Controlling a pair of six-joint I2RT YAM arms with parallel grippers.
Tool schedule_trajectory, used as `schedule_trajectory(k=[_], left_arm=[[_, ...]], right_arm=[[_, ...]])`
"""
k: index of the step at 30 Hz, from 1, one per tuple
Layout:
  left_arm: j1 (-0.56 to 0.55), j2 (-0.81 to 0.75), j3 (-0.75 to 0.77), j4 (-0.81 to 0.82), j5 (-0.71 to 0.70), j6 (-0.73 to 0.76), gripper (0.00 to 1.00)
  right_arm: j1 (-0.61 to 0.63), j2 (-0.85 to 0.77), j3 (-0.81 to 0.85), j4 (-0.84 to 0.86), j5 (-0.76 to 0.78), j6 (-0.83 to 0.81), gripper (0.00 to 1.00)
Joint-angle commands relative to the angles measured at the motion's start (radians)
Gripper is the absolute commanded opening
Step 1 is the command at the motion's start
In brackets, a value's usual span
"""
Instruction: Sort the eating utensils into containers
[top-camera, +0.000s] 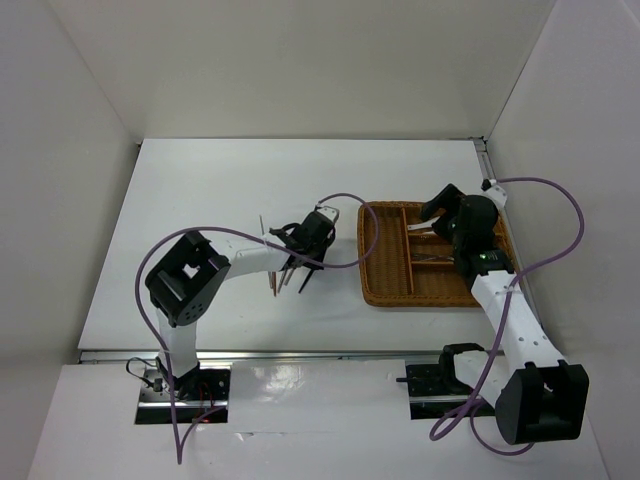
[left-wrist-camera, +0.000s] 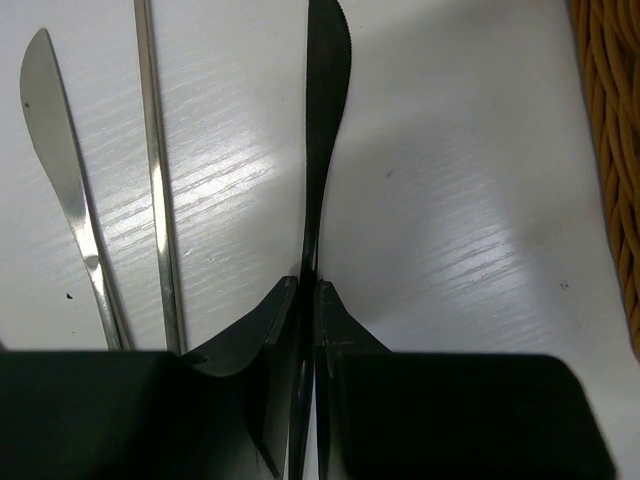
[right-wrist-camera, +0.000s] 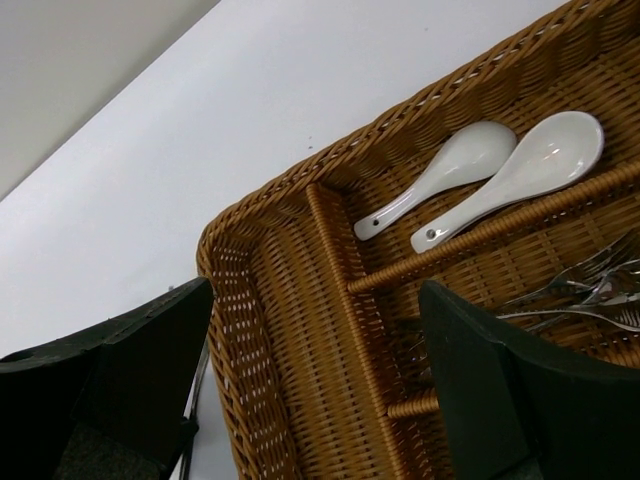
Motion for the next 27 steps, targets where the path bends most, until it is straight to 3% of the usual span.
schedule_trajectory(k=[1, 6, 14, 17, 27], left_arm=[[0.028, 0.045, -0.017, -0.037, 0.067, -0.036, 0.17], [0.076, -0.046, -0.091, 0.014, 0.121, -0.061, 0.15], [0.108, -0.256, -0.132, 0.090, 0.078, -0.142, 0.15], [0.108, -0.316, -0.141, 0.113, 0.069, -0.182, 0.15], [0.099, -0.429, -0.183, 0.258, 0.050, -0.306, 0.15]], right_arm=[[-0.004, -0.007, 0.002, 0.017, -0.076, -0.056, 0.91], [-0.004, -0.007, -0.009, 0.067, -0.193, -0.093, 0.91], [0.008, -0.031, -0.141, 0.329, -0.651, -0.182, 0.91], [0.062, 0.001, -0.155, 0.385, -0.708, -0.182, 0.94], [0.453, 0.157, -0.072, 0.428, -0.451, -0.191, 0.98]])
